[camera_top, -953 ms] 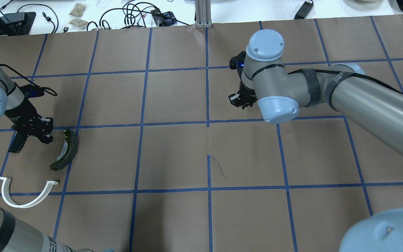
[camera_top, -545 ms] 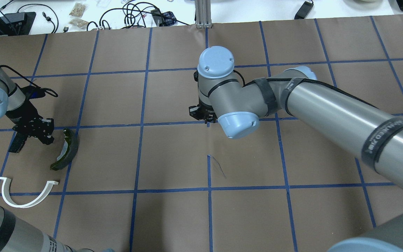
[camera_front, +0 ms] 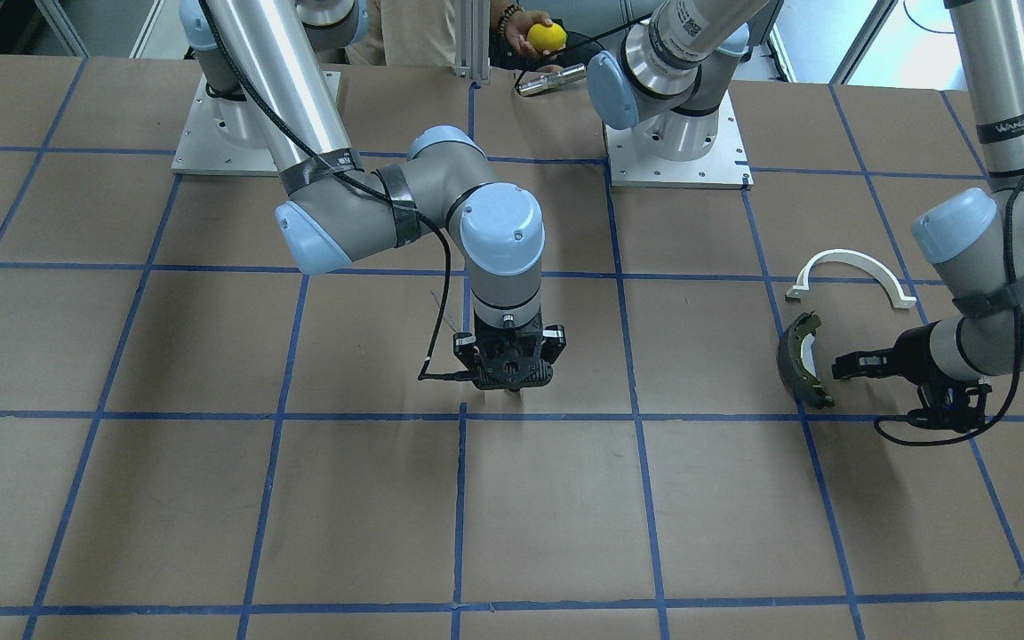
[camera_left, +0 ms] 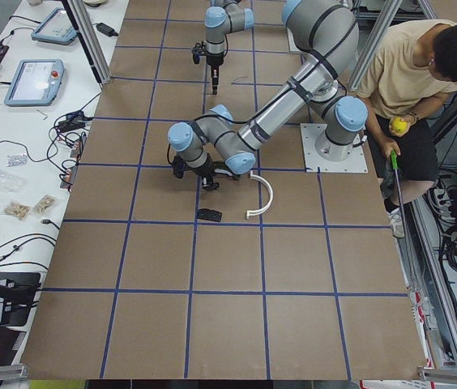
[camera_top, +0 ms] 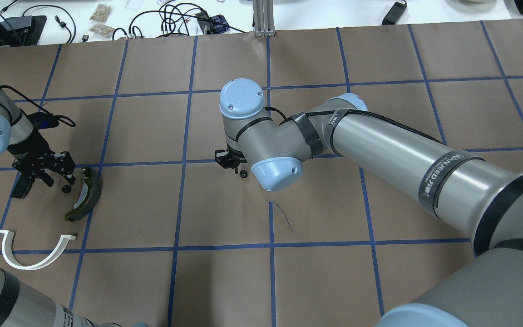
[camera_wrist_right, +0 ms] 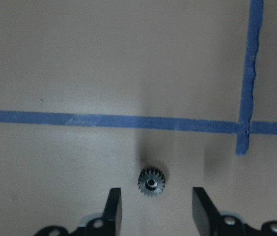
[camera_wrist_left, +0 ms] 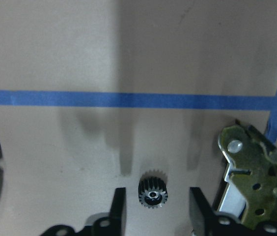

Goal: Place bearing gear from tray to pile

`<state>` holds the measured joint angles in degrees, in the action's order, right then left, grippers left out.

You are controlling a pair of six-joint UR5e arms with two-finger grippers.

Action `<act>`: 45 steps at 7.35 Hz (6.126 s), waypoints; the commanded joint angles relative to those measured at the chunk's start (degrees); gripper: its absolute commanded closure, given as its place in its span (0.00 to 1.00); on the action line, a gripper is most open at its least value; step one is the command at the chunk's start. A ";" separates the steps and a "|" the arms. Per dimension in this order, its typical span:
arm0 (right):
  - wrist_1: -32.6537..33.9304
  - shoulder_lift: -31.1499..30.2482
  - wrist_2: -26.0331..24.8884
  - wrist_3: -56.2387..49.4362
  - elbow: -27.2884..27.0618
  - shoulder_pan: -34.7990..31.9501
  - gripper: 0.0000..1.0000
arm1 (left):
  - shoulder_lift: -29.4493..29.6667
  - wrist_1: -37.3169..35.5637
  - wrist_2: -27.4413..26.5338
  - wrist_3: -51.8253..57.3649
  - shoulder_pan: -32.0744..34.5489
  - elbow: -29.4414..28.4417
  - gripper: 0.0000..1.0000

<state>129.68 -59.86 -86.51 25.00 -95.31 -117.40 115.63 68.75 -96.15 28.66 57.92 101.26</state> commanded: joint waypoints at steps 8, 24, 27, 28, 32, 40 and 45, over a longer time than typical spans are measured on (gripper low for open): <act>-47.28 -18.42 -0.85 -21.73 20.62 26.86 0.00 | 0.12 9.48 4.48 -25.01 26.59 -19.96 0.00; -34.93 -22.58 -4.11 -24.12 8.47 27.14 0.00 | 4.26 -10.30 10.63 -40.44 47.99 -2.38 0.22; -34.85 -22.58 -4.19 -24.47 8.47 27.14 0.00 | 4.34 -10.21 10.63 -40.35 48.08 -2.30 0.34; -34.93 -22.58 -4.28 -24.47 8.47 27.14 0.00 | 4.34 -10.13 10.63 -40.35 48.08 -2.30 0.34; -34.93 -22.58 -3.93 -24.65 8.47 27.14 0.00 | 4.61 -10.13 10.46 -40.18 47.99 -2.47 1.00; -34.93 -22.58 -3.76 -24.65 8.47 27.14 0.00 | 0.74 18.95 9.49 -19.42 22.39 -22.59 1.00; -34.93 -22.58 -3.67 -24.56 8.47 27.14 0.00 | 2.32 17.40 3.09 0.50 -0.41 -17.27 1.00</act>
<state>94.75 -82.44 -90.25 0.37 -86.84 -90.26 117.80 87.30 -90.94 25.84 62.30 81.34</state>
